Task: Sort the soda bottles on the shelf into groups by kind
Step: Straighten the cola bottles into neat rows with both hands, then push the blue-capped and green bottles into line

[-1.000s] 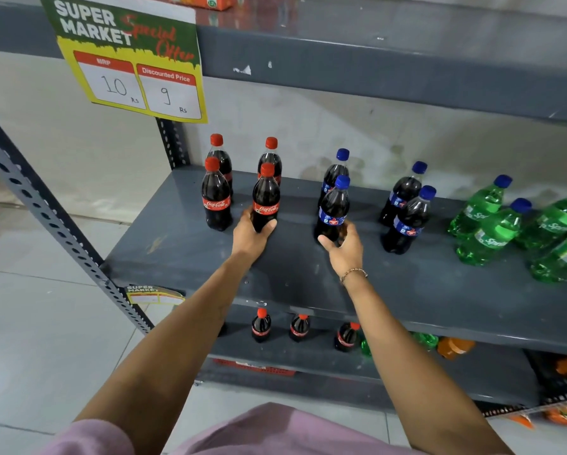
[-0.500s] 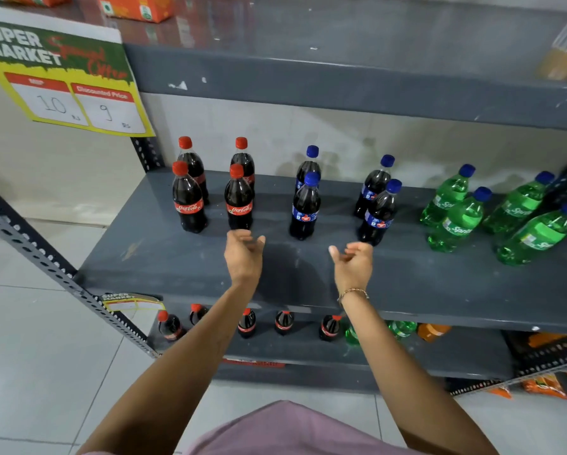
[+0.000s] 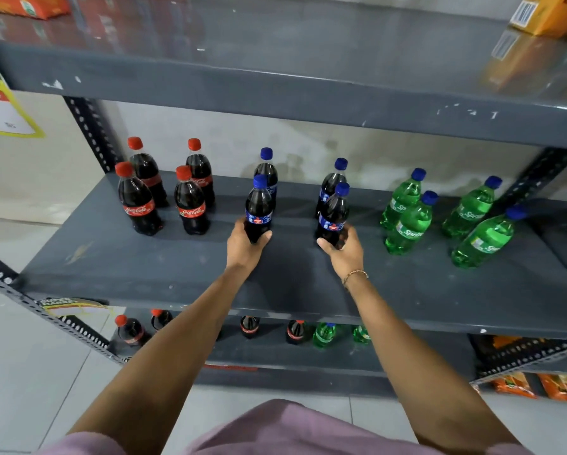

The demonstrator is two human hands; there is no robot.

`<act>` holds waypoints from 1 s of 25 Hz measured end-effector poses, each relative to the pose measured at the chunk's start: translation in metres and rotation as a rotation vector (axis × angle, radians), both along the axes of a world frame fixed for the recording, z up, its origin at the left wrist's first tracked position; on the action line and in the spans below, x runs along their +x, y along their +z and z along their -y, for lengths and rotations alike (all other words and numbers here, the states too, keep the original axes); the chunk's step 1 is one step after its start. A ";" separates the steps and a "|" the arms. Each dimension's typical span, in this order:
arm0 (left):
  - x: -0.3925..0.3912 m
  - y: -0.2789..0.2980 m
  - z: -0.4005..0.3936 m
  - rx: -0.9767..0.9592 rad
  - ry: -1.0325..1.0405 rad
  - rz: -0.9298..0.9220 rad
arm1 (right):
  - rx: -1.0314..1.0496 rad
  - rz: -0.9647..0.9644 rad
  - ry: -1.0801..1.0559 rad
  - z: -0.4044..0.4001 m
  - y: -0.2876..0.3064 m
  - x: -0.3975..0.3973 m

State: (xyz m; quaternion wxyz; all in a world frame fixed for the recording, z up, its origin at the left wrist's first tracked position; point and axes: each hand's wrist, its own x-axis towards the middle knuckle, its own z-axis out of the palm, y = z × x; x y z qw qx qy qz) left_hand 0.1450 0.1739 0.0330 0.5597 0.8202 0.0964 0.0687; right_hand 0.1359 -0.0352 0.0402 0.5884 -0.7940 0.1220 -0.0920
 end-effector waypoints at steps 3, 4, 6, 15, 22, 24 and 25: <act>0.000 -0.001 0.002 0.024 0.026 -0.003 | 0.002 0.006 -0.005 -0.001 -0.001 0.000; 0.000 -0.001 0.002 0.033 0.034 -0.004 | -0.007 0.008 0.002 0.000 -0.001 0.000; 0.000 -0.001 0.002 0.046 0.030 -0.016 | -0.003 0.012 0.034 0.001 0.001 -0.001; -0.034 -0.008 0.050 0.006 0.215 0.089 | 0.052 0.171 -0.545 0.059 -0.013 -0.029; -0.011 0.001 0.127 -0.024 -0.094 -0.011 | -0.006 0.048 -0.169 0.139 -0.003 -0.019; -0.006 0.000 0.126 0.009 -0.077 0.003 | -0.027 0.055 -0.119 0.141 -0.002 -0.014; -0.006 0.000 0.130 0.020 -0.073 0.011 | -0.044 0.050 -0.128 0.145 -0.002 -0.013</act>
